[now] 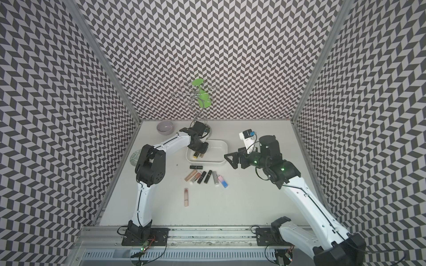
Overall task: Put the lipstick into the storage box
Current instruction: Place the lipstick in the storage box.
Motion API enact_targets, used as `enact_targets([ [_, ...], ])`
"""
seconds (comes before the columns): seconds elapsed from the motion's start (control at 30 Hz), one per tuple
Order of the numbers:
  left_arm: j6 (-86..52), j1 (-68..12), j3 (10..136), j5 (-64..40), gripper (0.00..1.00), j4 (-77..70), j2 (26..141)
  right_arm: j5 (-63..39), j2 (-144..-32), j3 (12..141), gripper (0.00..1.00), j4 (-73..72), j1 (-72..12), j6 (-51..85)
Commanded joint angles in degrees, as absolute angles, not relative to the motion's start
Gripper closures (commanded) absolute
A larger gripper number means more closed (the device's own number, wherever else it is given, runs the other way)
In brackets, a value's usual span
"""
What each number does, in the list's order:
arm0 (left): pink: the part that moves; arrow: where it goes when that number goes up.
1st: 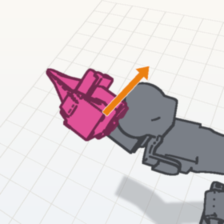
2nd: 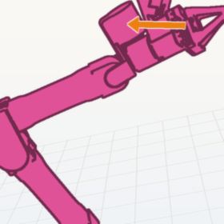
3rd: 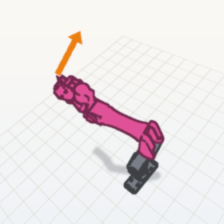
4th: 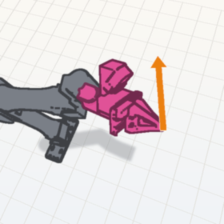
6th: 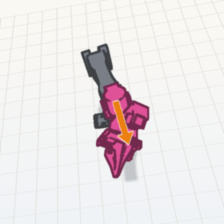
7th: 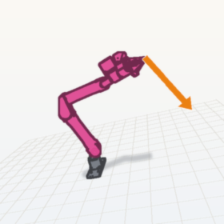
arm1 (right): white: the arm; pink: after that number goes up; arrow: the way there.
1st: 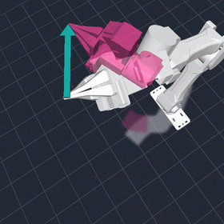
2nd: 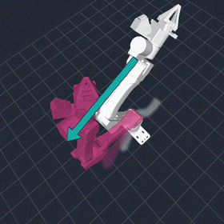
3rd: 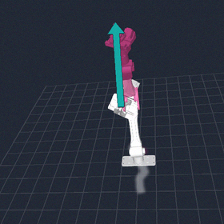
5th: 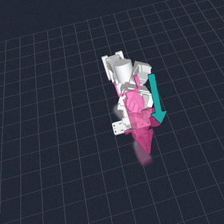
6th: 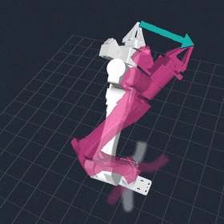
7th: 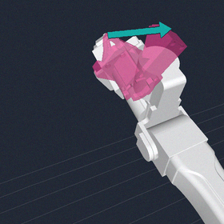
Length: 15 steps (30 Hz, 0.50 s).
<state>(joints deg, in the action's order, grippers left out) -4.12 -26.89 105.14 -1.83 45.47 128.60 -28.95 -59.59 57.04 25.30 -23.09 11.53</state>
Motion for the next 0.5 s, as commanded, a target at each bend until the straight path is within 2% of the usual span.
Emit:
enact_targets([
  [0.0, -3.7, -26.4, 106.1, -1.1, 0.64, 46.7, 129.3, -29.0, -58.1, 56.5, 0.0, 23.4, -23.5, 12.0],
  [0.23, -4.4, -26.5, 106.8, -2.2, 0.61, 46.9, 126.2, -29.0, -57.0, 55.9, 0.0, 23.9, -23.5, 12.4],
  [0.47, -6.2, -28.1, 104.5, -4.4, 0.56, 48.1, 113.3, -29.9, -57.1, 55.0, 0.0, 24.0, -23.6, 12.4],
])
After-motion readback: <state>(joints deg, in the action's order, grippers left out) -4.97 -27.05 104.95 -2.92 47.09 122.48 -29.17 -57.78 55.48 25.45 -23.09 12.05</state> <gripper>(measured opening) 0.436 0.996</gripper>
